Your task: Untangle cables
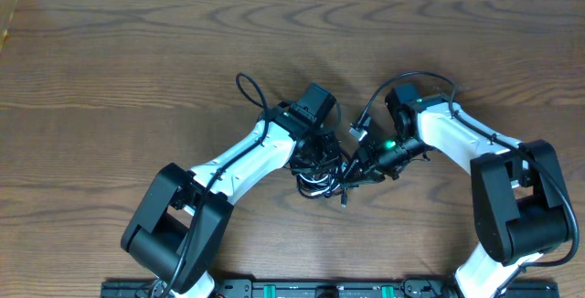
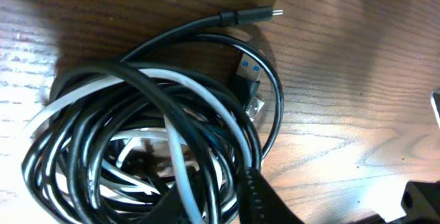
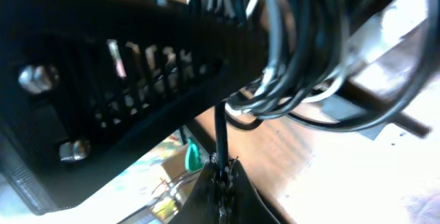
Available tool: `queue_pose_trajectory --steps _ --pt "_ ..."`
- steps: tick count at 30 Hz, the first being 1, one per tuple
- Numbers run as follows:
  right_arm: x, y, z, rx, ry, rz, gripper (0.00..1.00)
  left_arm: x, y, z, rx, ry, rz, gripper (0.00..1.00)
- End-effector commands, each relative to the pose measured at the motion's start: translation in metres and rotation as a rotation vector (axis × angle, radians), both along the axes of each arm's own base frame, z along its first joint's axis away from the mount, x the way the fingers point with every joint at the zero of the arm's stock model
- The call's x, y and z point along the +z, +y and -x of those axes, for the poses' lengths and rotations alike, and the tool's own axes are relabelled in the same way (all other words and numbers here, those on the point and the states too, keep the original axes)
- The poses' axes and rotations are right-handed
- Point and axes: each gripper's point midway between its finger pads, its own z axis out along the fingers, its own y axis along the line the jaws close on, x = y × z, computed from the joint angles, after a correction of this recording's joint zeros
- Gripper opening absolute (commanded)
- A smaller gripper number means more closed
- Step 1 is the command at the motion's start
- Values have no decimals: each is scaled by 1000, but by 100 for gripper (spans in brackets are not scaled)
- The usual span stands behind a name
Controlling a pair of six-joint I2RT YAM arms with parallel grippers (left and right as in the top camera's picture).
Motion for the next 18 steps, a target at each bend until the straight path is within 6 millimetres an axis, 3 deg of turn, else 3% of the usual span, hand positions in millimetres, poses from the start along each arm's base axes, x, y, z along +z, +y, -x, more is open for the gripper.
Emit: queue_pose_trajectory --steps 1,5,9,14,18 --pt "-12 -5 -2 -5 -5 73 1 0 3 2 1 2 -5 19" --pt "-13 -4 -5 -9 -18 75 1 -1 5 6 -1 19 -16 22" --pt "-17 -4 -13 -18 -55 90 1 -3 6 16 -18 45 -36 34" --pt "-36 -19 -27 -80 -77 245 1 2 6 19 -110 25 -3 40" --pt "-39 -20 -31 -91 -91 267 1 13 9 18 -137 -1 4 41"
